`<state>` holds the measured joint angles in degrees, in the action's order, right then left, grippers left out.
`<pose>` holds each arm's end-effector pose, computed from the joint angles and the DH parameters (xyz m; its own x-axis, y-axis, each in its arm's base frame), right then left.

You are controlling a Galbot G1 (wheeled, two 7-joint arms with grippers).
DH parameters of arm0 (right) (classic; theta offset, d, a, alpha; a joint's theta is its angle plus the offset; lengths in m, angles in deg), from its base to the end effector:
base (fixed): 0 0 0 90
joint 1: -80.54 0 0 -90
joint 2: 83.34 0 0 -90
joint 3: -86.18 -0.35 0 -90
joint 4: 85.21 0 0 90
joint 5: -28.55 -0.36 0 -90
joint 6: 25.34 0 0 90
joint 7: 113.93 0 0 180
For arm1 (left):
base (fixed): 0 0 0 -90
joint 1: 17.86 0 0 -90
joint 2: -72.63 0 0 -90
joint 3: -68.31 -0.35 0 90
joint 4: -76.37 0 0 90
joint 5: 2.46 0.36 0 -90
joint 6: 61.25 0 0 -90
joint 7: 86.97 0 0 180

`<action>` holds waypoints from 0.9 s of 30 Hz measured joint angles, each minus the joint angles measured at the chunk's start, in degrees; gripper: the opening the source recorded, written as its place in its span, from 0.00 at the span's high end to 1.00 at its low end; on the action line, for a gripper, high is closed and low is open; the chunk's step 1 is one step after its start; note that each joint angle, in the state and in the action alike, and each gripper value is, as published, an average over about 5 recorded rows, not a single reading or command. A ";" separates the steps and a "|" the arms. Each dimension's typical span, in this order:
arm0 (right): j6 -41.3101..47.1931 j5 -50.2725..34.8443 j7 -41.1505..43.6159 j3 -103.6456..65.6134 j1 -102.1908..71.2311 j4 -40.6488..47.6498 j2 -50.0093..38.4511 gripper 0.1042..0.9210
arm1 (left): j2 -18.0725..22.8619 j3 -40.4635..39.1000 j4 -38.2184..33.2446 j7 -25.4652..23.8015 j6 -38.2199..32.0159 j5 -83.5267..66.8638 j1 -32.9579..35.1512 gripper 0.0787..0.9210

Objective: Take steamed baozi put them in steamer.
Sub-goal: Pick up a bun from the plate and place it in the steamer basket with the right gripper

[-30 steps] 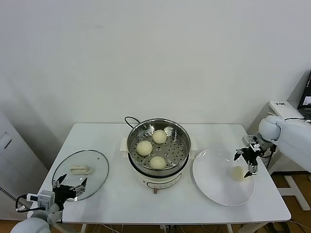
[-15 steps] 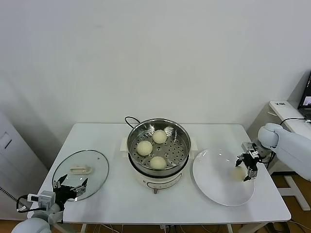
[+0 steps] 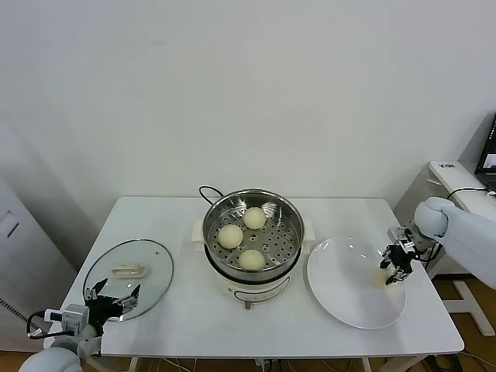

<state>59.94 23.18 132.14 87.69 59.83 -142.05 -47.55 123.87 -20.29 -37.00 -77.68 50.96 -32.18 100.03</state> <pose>0.5250 -0.2675 -0.2070 -0.0300 -0.1231 0.9919 -0.9956 -0.0849 -0.0407 0.2188 0.1360 -0.2929 -0.8746 0.0106 0.4847 0.1049 0.9802 0.1678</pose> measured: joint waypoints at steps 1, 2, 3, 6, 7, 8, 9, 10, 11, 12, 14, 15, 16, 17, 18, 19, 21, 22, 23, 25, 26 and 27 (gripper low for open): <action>0.40 -1.07 0.14 1.21 1.37 -0.60 -0.13 0.63 | 0.00 0.01 -0.03 0.01 0.01 0.01 0.01 0.12; 0.84 -2.25 0.27 2.53 2.90 -1.23 -0.20 0.62 | -0.01 0.02 -0.07 0.03 0.02 0.03 0.01 0.12; 1.34 -3.55 0.40 3.94 4.54 -1.91 -0.21 0.62 | -0.01 0.03 -0.12 0.04 0.04 0.05 0.01 0.12; 3.13 -8.06 0.65 8.71 10.19 -4.12 0.08 0.62 | -0.03 0.05 -0.22 0.10 0.11 0.19 0.01 0.12; 3.83 -9.72 0.64 10.42 12.26 -4.89 0.34 0.62 | -0.04 0.05 -0.23 0.11 0.13 0.26 0.00 0.12; 4.56 -11.41 0.60 12.12 14.37 -5.65 0.66 0.62 | -0.03 0.05 -0.23 0.13 0.15 0.33 -0.01 0.12; 5.31 -13.10 0.53 13.79 16.43 -6.38 1.04 0.62 | -0.03 0.04 -0.23 0.13 0.16 0.39 -0.01 0.12; 6.09 -14.86 0.44 15.45 18.51 -7.10 1.52 0.62 | -0.02 0.03 -0.23 0.14 0.16 0.45 -0.01 0.12; 6.87 -16.62 0.32 17.06 20.53 -7.79 2.08 0.62 | -0.01 0.01 -0.23 0.14 0.15 0.51 0.00 0.12; 7.67 -18.41 0.17 18.62 22.50 -8.45 2.71 0.62 | -0.01 -0.01 -0.23 0.13 0.13 0.58 0.01 0.12; 9.30 -22.06 -0.21 21.54 26.23 -9.68 4.16 0.62 | -0.01 -0.04 -0.22 0.13 0.09 0.74 0.08 0.12; 10.13 -23.89 -0.46 22.84 27.93 -10.26 4.96 0.62 | -0.01 -0.05 -0.22 0.12 0.06 0.83 0.12 0.12; 10.96 -25.72 -0.74 24.05 29.50 -10.80 5.79 0.62 | -0.02 -0.06 -0.22 0.12 0.04 0.91 0.16 0.12; 11.77 -27.48 -1.05 25.13 30.89 -11.31 6.59 0.62 | -0.02 -0.06 -0.22 0.11 0.02 0.99 0.19 0.12; 12.59 -29.25 -1.39 26.15 32.15 -11.80 7.42 0.62 | 0.00 -0.06 -0.23 0.11 0.01 1.05 0.21 0.12; 13.40 -30.95 -1.76 27.11 33.26 -12.27 8.25 0.62 | 0.04 -0.07 -0.25 0.11 0.00 1.10 0.22 0.12; 14.91 -34.10 -2.53 28.75 35.10 -13.11 9.82 0.62 | 0.16 -0.10 -0.31 0.11 0.00 1.24 0.21 0.12; 15.64 -35.57 -2.95 29.43 35.88 -13.50 10.58 0.62 | 0.25 -0.14 -0.35 0.11 0.00 1.33 0.20 0.12; 16.33 -36.93 -3.37 30.01 36.57 -13.86 11.30 0.62 | 0.34 -0.18 -0.41 0.11 0.00 1.42 0.20 0.12; 17.69 -39.45 -4.29 31.06 37.79 -14.55 12.66 0.62 | 0.49 -0.25 -0.56 0.11 0.01 1.60 0.23 0.12; 18.35 -40.55 -4.78 31.52 38.29 -14.89 13.29 0.62 | 0.55 -0.27 -0.65 0.11 0.02 1.67 0.28 0.12; 19.00 -41.57 -5.30 31.95 38.74 -15.23 13.90 0.62 | 0.59 -0.28 -0.72 0.11 0.02 1.73 0.32 0.12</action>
<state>78.94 -18.38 126.84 119.64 98.57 -157.27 -33.66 124.46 -20.57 -37.71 -77.57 50.98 -30.45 100.35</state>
